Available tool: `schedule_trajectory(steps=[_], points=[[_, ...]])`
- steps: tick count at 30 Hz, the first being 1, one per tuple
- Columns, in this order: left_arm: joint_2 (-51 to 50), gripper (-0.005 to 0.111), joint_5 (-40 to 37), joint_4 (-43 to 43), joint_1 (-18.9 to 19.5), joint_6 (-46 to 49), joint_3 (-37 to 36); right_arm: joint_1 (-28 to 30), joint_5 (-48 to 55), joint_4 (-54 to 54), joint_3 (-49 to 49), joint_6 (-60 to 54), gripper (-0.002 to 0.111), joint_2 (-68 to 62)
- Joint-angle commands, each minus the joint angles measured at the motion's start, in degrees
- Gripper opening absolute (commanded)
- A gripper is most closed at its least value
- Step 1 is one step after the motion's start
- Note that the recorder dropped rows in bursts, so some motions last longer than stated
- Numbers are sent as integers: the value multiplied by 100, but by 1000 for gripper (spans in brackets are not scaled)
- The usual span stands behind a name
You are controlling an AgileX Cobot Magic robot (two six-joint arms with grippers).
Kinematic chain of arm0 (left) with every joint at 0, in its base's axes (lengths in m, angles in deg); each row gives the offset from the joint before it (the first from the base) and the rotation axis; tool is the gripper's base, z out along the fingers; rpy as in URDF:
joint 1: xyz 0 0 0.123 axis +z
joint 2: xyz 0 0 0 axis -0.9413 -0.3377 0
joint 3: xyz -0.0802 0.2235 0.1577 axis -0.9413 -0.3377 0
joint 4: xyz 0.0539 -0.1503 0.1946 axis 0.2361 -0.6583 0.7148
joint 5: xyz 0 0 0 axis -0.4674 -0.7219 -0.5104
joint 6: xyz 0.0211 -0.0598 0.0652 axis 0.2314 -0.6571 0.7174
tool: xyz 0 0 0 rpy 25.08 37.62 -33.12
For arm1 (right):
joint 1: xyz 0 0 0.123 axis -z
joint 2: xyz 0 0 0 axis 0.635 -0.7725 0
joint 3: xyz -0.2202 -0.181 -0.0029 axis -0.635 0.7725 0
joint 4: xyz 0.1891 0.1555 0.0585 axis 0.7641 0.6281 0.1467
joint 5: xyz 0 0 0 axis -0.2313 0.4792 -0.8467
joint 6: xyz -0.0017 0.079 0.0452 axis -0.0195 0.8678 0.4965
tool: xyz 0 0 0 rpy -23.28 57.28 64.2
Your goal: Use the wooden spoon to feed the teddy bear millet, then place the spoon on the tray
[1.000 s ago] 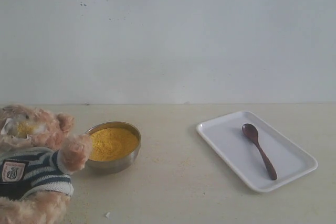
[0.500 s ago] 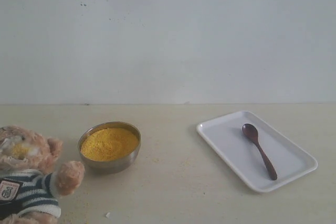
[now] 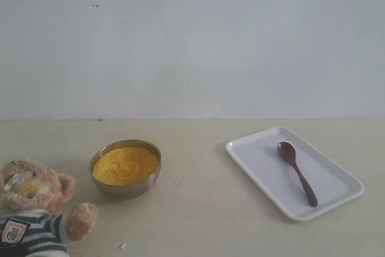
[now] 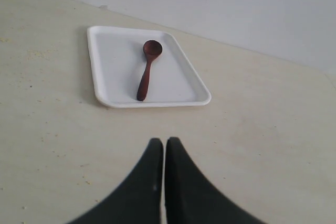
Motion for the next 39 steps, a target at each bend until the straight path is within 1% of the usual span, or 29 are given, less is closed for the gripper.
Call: schedule_trajectory(steps=[1, 3, 4, 8, 10, 12, 21, 23, 24, 26, 29, 31, 33, 39], points=[[-747, 4, -1174, -81, 17, 117, 282, 45, -44, 3, -3, -29, 1, 25], [-1035, 4, -1778, -81, 17, 128, 369, 45, -66, 3, -3, -29, 1, 25], [-1127, 4, -1808, -81, 17, 128, 380, 45, -66, 3, -3, -29, 1, 25], [-1414, 4, -1768, -81, 17, 128, 405, 45, -66, 3, -3, -29, 1, 25], [-1480, 4, -1457, -81, 17, 128, 405, 45, -66, 3, -3, -29, 1, 25], [-1540, 4, -1311, -81, 17, 128, 405, 45, -66, 3, -3, -29, 1, 25], [-1620, 5, -1345, -81, 7, 128, 499, 51, -78, 3, -3, -29, 1, 25], [-1620, 11, -1345, -81, 7, 128, 499, 51, -78, 3, -3, -29, 1, 25], [-1620, 17, -1345, -81, 7, 128, 499, 51, -78, 3, -3, -29, 1, 25], [-1620, 31, -1345, -81, 7, 128, 499, 51, -78, 3, -3, -29, 1, 25], [-1620, 56, -1345, -81, 7, 128, 499, 51, -89, 3, -3, -29, 1, 25], [-1620, 66, -1345, -81, 7, 128, 509, 51, -89, 3, -3, -29, 1, 25], [-1620, 69, -1345, -81, 7, 128, 521, 51, -89, 3, -3, -29, 1, 25], [-1620, 69, -1458, -81, 7, 128, 521, 225, -103, 48, -3, -29, 1, 25]])
